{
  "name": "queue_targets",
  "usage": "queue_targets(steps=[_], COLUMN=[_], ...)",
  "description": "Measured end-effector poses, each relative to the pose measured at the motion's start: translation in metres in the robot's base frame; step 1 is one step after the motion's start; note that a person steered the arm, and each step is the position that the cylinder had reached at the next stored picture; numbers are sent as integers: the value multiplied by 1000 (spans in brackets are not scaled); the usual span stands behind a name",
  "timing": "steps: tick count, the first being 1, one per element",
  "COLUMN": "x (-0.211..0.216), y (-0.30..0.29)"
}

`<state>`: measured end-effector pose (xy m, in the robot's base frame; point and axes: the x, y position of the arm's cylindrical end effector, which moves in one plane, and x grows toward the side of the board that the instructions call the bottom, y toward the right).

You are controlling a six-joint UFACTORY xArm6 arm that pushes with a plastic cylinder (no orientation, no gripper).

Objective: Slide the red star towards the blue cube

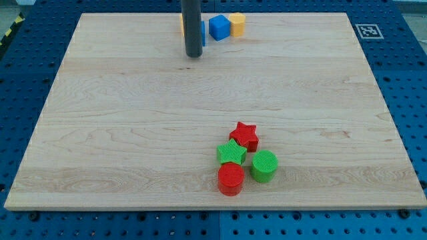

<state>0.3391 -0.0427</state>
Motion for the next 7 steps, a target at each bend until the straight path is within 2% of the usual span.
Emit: queue_targets(steps=[2,5,6,7], x=[73,85,153,240], y=[0,-18,-24,-24])
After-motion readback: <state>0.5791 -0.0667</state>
